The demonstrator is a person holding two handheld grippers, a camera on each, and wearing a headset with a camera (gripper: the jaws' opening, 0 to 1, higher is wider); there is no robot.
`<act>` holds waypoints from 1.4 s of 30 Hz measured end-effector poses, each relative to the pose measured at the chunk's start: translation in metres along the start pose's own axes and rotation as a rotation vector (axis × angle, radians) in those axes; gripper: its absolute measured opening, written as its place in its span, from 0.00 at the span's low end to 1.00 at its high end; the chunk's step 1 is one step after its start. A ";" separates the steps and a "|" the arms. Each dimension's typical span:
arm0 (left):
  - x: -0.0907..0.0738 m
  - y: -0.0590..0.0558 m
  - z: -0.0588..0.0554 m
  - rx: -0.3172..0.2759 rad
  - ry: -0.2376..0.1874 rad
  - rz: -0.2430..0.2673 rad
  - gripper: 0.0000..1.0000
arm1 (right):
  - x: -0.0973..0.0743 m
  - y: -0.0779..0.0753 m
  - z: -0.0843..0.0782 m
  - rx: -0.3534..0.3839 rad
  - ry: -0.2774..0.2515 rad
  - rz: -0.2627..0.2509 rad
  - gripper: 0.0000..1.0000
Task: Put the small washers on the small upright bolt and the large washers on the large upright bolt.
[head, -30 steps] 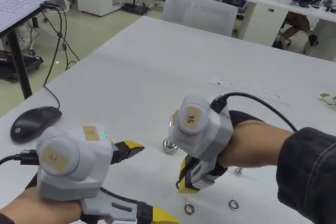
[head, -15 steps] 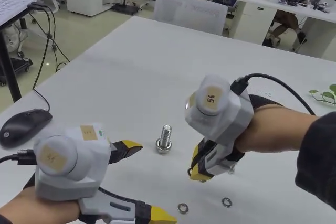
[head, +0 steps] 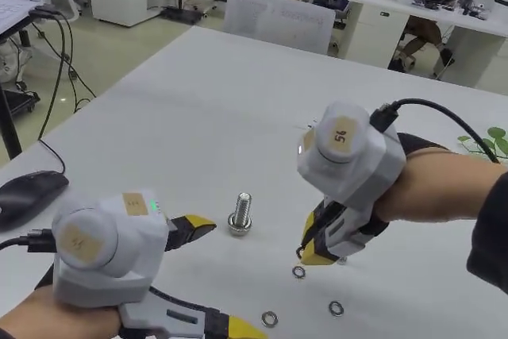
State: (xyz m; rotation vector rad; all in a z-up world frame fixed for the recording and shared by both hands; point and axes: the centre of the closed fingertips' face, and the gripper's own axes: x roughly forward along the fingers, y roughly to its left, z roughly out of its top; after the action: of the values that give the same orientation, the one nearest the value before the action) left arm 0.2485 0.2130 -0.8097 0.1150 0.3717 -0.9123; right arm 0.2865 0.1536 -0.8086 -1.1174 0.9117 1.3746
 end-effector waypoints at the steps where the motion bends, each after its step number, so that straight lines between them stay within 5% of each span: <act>1: 0.000 0.000 0.000 0.001 0.001 0.000 0.91 | -0.001 0.000 -0.002 0.004 0.002 0.000 0.13; 25: 0.006 -0.004 -0.001 -0.001 0.012 -0.019 0.91 | -0.042 -0.025 -0.040 0.085 0.003 -0.085 0.13; 42: 0.008 -0.001 -0.002 -0.006 0.021 -0.016 0.91 | -0.040 -0.052 -0.067 0.133 0.014 -0.105 0.13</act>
State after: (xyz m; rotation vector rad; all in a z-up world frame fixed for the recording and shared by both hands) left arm 0.2511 0.2068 -0.8143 0.1161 0.3951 -0.9266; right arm 0.3452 0.0853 -0.7845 -1.0594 0.9277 1.2044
